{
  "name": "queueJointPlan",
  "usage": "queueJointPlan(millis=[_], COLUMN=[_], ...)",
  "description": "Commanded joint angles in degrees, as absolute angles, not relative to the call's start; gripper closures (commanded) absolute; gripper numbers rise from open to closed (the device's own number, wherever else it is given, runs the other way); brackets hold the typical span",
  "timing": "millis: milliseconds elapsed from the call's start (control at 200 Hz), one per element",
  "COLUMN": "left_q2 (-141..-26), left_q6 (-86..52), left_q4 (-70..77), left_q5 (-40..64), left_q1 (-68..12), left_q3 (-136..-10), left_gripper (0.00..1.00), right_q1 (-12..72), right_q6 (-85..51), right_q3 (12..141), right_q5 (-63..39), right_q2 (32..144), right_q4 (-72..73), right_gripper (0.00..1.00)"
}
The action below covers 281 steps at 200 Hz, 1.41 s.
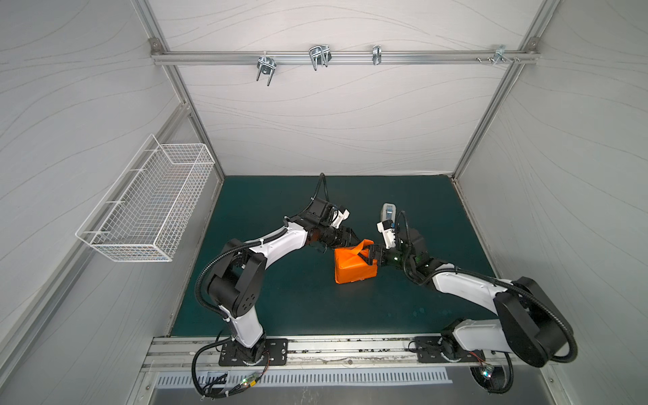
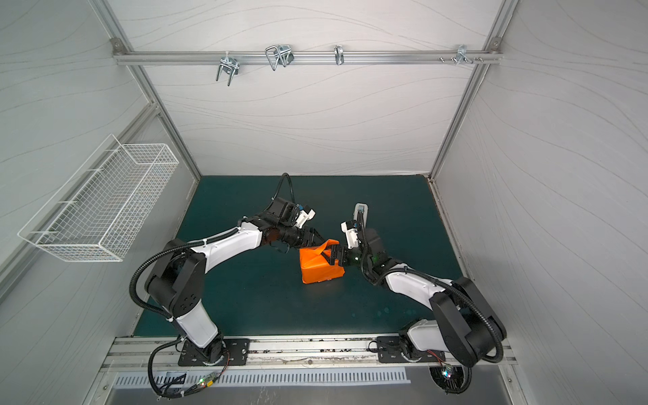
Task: Wrap a gift box in wrapping paper
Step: Fold the wrapping paper for the gift box.
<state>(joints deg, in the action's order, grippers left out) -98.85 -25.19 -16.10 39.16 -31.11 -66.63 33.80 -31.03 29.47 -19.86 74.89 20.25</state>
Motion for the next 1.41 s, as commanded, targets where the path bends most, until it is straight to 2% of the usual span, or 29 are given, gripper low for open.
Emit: queueJointPlan(millis=[0, 470, 630, 670, 720, 825, 890, 935, 1140, 1400], left_q2=[-99.4, -99.6, -99.6, -99.5, -99.5, -99.5, -99.4, -99.4, -98.6, -97.7], left_q6=[-22.0, -22.1, -22.0, -21.9, -21.8, -21.8, -21.8, -21.7, -20.9, -19.6], left_q4=[-19.3, -18.2, -18.2, -18.3, -18.5, -18.5, -18.5, -18.6, -20.1, -23.4], left_q5=[37.5, 36.9, 36.8, 36.8, 36.9, 37.1, 37.2, 37.2, 37.6, 37.8], left_q1=[-32.0, -31.9, -32.0, -31.9, -31.9, -32.0, -31.9, -31.9, -31.9, -32.2], left_q3=[-68.5, -67.5, -67.5, -67.6, -67.6, -67.7, -67.8, -67.8, -68.8, -69.7], left_gripper=[0.40, 0.40, 0.40, 0.40, 0.40, 0.40, 0.40, 0.40, 0.40, 0.40], right_q1=[34.3, 34.3, 33.8, 33.2, 31.8, 30.8, 31.0, 31.2, 37.4, 38.2], right_q6=[-29.7, -27.2, -26.1, -26.1, -26.2, -27.6, -28.6, -29.8, -34.6, -39.7], right_q3=[29.2, 31.2, 31.8, 31.7, 30.3, 24.8, 21.4, 19.0, 13.3, 13.2], right_q5=[-18.0, -17.8, -13.4, -12.0, -12.7, -16.1, -18.2, -19.8, -17.9, -13.6], right_q2=[72.4, 62.3, 55.6, 53.9, 51.5, 46.4, 44.5, 43.8, 48.4, 54.6], right_q4=[14.7, 4.8, -3.1, -5.6, -7.0, -5.4, -4.0, -2.1, 9.1, 16.8], right_gripper=[0.03, 0.01, 0.02, 0.05, 0.14, 0.46, 0.62, 0.69, 0.70, 0.71])
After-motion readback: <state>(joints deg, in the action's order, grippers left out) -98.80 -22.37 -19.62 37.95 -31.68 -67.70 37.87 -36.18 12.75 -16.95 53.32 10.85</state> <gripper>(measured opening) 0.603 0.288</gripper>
